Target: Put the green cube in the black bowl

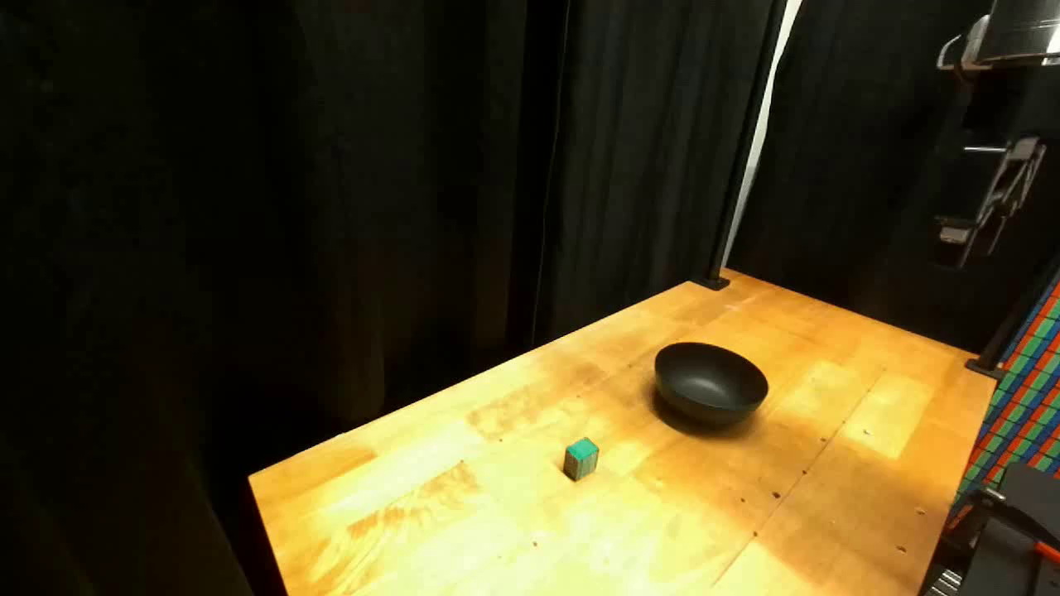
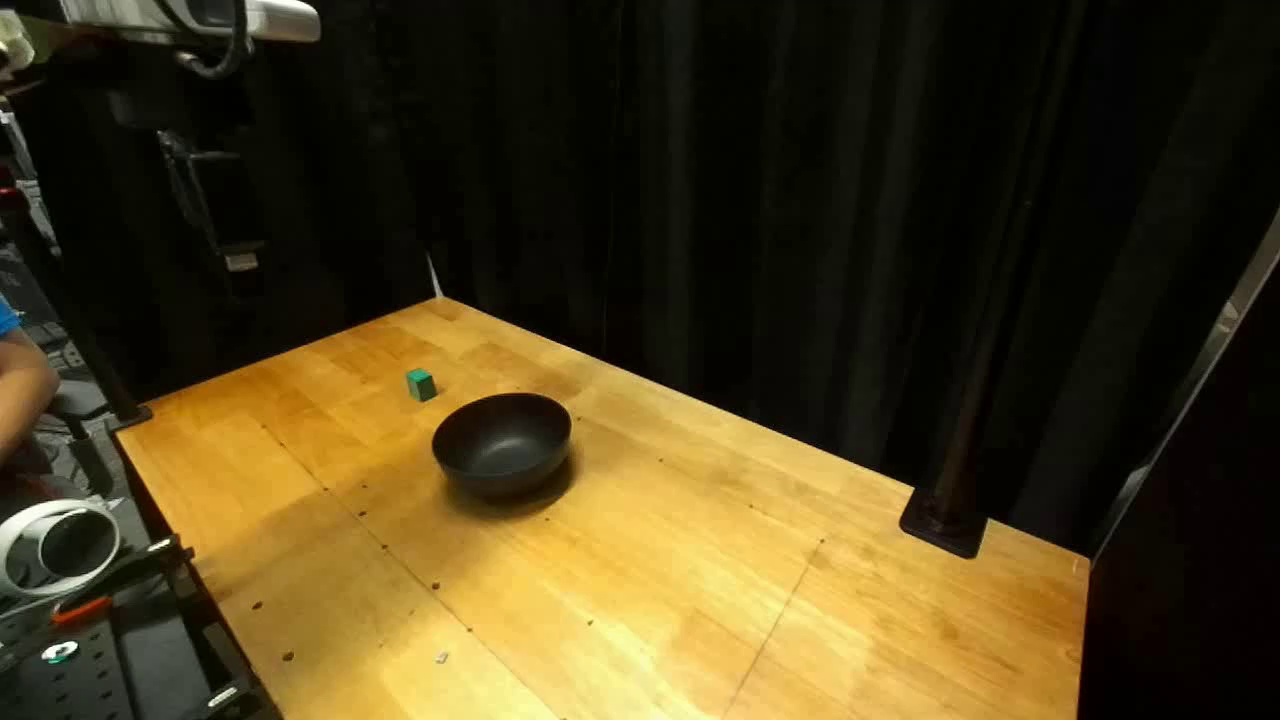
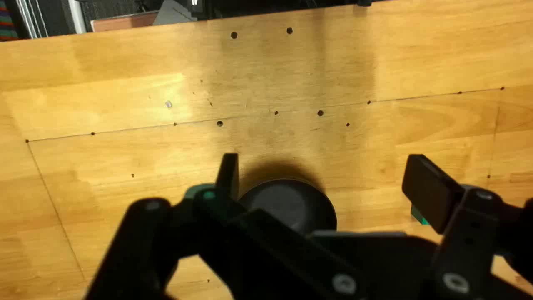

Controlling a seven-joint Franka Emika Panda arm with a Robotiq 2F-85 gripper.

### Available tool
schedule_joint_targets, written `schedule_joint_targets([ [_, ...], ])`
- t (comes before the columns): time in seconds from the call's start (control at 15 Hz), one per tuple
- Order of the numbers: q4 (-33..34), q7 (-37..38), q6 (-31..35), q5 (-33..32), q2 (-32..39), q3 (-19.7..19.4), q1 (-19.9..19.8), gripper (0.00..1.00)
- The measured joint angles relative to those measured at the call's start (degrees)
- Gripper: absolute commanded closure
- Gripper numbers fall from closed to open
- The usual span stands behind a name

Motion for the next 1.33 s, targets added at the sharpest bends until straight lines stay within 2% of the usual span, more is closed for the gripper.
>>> schedule_joint_targets([
  [0.93, 0.5, 0.2, 1.0, 0.2, 1.0, 0.8, 0.3, 0.00],
  [1.13, 0.5, 3.1, 8.5, 0.7, 6.9, 4.5, 2.2, 0.00],
  [1.33, 0.9, 8.4, 19.2, 0.6, 16.4, 9.3, 4.5, 0.00],
])
